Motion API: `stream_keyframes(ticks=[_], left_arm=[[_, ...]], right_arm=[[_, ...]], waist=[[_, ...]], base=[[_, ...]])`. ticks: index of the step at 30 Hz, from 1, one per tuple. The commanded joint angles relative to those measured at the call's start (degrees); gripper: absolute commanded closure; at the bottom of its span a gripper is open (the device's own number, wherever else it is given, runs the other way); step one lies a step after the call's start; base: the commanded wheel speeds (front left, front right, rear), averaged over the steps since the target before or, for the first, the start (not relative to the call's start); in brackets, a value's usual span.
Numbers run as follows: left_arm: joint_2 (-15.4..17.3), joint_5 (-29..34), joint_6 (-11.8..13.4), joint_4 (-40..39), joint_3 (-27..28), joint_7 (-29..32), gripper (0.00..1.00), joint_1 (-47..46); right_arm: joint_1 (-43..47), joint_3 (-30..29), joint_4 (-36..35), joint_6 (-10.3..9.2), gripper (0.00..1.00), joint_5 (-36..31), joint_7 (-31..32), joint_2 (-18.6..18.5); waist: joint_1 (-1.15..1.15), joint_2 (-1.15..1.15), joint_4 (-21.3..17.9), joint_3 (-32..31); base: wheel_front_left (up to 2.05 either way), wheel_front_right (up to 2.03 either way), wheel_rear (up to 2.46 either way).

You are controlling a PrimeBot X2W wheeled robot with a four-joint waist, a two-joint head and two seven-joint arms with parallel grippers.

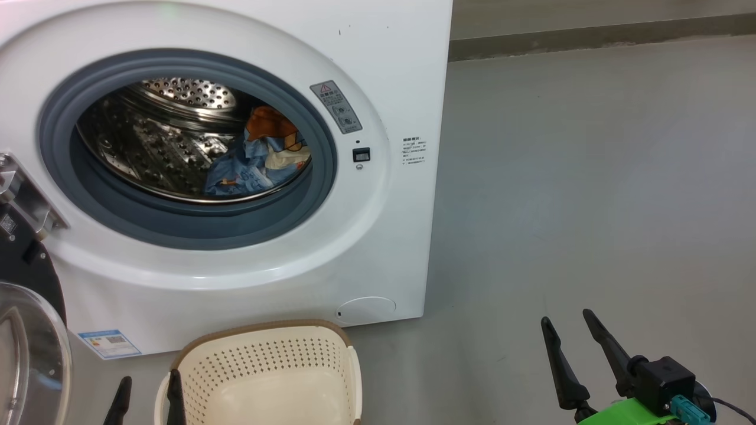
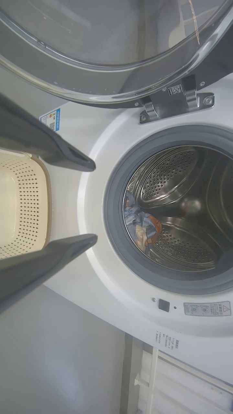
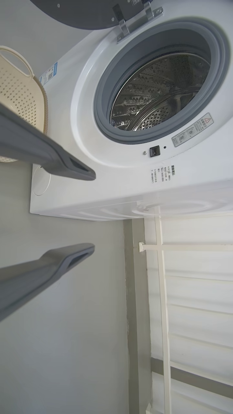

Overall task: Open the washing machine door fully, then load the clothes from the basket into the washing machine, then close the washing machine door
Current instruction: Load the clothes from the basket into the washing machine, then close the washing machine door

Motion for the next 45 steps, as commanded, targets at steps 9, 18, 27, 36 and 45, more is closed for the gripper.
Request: stream_keyframes(ticks=[9, 18, 27, 36, 45], left_arm=[[0.22, -0.79, 0.85, -1.35, 0.98, -0.37, 0.0, -0.46], [0.22, -1.13, 1.07, -1.52, 0.58, -0.37, 0.0, -0.48], [0.22, -1.38, 1.39, -1.36, 0.81, -0.37, 0.0, -0.25], [0.22, -1.83, 1.33, -0.78, 0.75, -0.37, 0.0, -0.73], [0.21, -1.91, 0.89, -0.01, 1.17, -0.37, 0.0, -0.89]], right_arm=[[-0.82, 1.57, -1.41, 0.09, 0.0, 0.26, -0.27, -0.01], [-0.8, 1.6, -1.1, 0.09, 0.0, 0.45, -0.27, -0.01], [-0.88, 1.82, -0.86, 0.09, 0.0, 0.4, -0.27, -0.01], [-1.03, 1.74, -0.72, 0.09, 0.0, 0.25, -0.27, -0.01], [-1.01, 1.89, -0.7, 0.09, 0.0, 0.27, -0.27, -0.01]], waist=[[0.0, 0.0, 0.33, -0.07], [0.0, 0.0, 0.33, -0.44], [0.0, 0.0, 0.13, -0.46], [0.0, 0.0, 0.0, -0.74], [0.0, 0.0, 0.18, -0.91]], base=[[0.0, 0.0, 0.0], [0.0, 0.0, 0.0], [0.0, 0.0, 0.0], [0.0, 0.0, 0.0], [0.0, 0.0, 0.0]])
